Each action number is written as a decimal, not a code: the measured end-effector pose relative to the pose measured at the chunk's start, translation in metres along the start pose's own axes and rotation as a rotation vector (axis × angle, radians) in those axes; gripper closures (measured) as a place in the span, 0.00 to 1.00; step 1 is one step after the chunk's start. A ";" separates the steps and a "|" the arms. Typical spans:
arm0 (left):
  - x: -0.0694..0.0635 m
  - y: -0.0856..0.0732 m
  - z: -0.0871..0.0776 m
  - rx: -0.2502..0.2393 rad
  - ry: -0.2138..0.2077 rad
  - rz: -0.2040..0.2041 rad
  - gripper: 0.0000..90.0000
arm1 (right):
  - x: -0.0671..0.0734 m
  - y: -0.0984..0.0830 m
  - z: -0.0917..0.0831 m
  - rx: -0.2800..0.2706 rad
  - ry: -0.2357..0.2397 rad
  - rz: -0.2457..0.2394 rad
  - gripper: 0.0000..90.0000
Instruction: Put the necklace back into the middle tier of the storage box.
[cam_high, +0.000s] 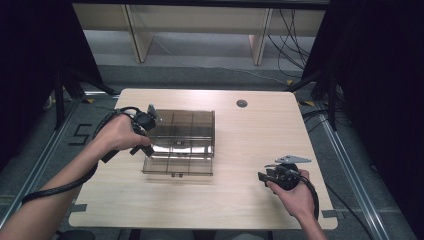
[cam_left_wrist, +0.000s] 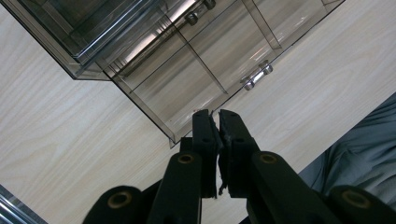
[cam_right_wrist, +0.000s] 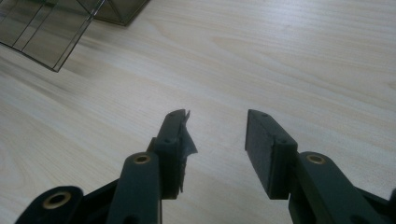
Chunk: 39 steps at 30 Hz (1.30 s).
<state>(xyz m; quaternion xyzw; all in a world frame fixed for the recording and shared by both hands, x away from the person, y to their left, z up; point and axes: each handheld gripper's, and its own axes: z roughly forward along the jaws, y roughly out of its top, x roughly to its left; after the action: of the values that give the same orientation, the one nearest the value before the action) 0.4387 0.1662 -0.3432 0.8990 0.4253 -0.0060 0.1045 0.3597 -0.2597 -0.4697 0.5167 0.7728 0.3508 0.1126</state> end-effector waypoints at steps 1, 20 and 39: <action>0.001 0.001 0.001 -0.004 -0.001 0.002 0.95 | 0.001 0.000 0.000 -0.006 -0.015 0.002 0.66; 0.006 0.010 0.000 -0.005 0.012 -0.019 0.95 | 0.000 0.000 0.002 -0.015 -0.004 -0.010 0.66; 0.010 0.024 0.006 -0.013 0.022 -0.023 0.95 | 0.001 0.000 0.002 -0.009 -0.002 0.001 0.66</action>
<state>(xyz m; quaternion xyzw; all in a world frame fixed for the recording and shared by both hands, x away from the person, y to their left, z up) 0.4639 0.1575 -0.3453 0.8934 0.4366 0.0056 0.1055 0.3601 -0.2584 -0.4711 0.5168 0.7708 0.3540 0.1156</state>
